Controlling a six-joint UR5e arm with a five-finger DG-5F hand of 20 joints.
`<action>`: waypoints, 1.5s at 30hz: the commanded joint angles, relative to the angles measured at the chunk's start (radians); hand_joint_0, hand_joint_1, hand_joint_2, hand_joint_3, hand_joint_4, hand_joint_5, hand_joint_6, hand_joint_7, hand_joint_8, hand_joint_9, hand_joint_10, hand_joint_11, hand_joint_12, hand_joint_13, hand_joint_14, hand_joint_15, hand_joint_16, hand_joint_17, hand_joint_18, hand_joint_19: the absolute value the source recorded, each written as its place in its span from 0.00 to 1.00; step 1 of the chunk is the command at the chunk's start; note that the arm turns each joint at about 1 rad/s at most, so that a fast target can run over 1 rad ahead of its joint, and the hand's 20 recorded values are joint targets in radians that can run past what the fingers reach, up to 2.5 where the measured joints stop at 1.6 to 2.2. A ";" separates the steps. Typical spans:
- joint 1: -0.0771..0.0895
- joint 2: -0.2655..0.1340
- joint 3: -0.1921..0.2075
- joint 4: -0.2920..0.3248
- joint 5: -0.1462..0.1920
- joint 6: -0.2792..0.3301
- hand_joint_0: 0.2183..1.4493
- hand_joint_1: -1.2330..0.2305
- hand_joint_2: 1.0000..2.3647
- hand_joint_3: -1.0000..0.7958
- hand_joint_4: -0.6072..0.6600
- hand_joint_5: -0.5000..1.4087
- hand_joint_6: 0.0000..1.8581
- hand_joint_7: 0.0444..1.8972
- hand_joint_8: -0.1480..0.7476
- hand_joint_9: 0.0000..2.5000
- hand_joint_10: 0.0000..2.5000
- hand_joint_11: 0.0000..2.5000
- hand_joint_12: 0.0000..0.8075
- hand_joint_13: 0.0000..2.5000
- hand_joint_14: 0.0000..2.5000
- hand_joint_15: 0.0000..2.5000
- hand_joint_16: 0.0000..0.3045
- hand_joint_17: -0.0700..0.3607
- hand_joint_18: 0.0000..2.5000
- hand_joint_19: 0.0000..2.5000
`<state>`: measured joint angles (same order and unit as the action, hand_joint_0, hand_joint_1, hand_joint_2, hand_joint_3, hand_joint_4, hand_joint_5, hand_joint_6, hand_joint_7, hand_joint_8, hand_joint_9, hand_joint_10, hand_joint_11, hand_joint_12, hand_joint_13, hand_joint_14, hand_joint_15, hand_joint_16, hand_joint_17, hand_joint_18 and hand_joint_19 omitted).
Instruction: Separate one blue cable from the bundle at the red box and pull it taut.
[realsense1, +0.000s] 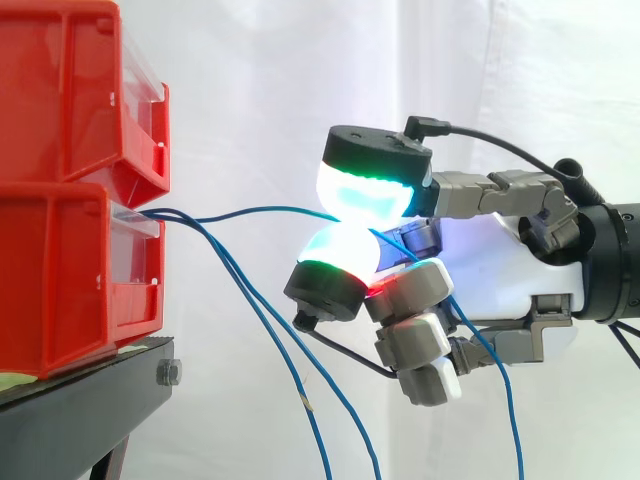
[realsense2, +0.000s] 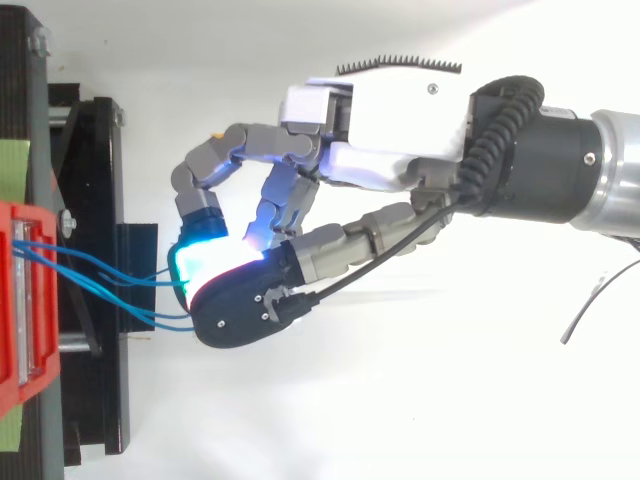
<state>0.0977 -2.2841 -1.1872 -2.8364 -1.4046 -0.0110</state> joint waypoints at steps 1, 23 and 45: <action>-0.003 0.000 0.000 0.000 -0.014 0.026 0.35 0.32 0.02 0.62 0.49 0.17 0.46 0.77 0.59 0.44 0.01 0.44 0.40 0.47 0.01 0.30 0.14 0.39 0.45 0.26; -0.010 0.000 0.000 0.008 -0.053 0.085 0.37 0.33 0.02 0.61 0.50 0.16 0.47 0.74 0.55 0.37 0.64 0.68 0.50 0.40 0.57 0.61 0.15 0.39 0.53 0.53; -0.013 0.000 0.000 0.020 -0.031 0.039 0.37 0.33 0.02 0.61 0.53 0.16 0.48 0.72 0.60 0.28 1.00 0.86 0.64 0.28 1.00 0.84 0.18 0.44 0.60 0.72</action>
<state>0.0857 -2.2846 -1.1873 -2.8167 -1.4455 0.0441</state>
